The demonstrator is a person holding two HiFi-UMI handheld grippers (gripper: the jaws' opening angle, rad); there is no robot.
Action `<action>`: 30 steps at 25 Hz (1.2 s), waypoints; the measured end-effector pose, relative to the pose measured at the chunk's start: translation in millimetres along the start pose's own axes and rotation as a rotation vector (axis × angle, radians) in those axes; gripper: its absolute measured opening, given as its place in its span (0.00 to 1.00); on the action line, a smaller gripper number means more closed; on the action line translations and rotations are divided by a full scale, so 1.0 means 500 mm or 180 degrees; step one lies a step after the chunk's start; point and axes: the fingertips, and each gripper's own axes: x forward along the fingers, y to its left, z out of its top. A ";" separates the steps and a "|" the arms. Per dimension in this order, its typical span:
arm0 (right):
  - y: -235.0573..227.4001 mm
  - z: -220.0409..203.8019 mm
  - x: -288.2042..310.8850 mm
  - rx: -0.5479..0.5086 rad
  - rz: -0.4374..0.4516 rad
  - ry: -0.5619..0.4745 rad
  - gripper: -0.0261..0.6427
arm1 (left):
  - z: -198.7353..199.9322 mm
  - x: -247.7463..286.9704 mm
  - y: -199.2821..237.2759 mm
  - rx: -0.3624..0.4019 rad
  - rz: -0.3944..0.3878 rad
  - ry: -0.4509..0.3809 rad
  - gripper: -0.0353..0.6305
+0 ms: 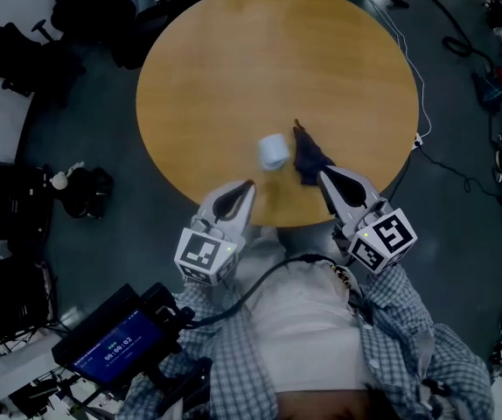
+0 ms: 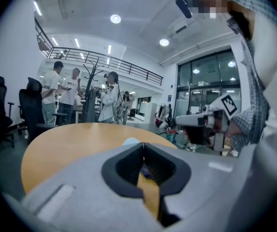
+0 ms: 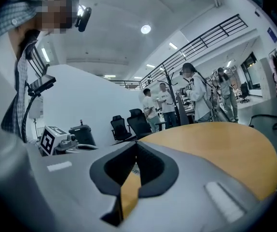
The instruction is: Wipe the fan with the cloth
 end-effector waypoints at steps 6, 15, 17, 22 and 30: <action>-0.040 -0.032 0.021 0.0073 -0.0124 0.0250 0.04 | -0.085 0.051 0.020 0.0033 -0.0323 0.0109 0.14; -0.096 -0.059 0.050 0.0179 -0.0196 0.0504 0.04 | -0.214 0.126 0.041 0.0767 -0.0641 0.0781 0.23; -0.118 -0.075 0.055 0.0202 -0.0241 0.0556 0.04 | -0.234 0.143 0.052 0.0828 -0.0663 0.0833 0.25; -0.198 -0.145 0.095 0.0299 -0.0356 0.0714 0.04 | -0.296 0.201 0.083 0.0838 -0.0825 0.0890 0.30; -0.178 -0.151 0.090 0.0269 -0.0349 0.0761 0.04 | -0.266 0.216 0.037 0.0860 -0.0996 0.0729 0.32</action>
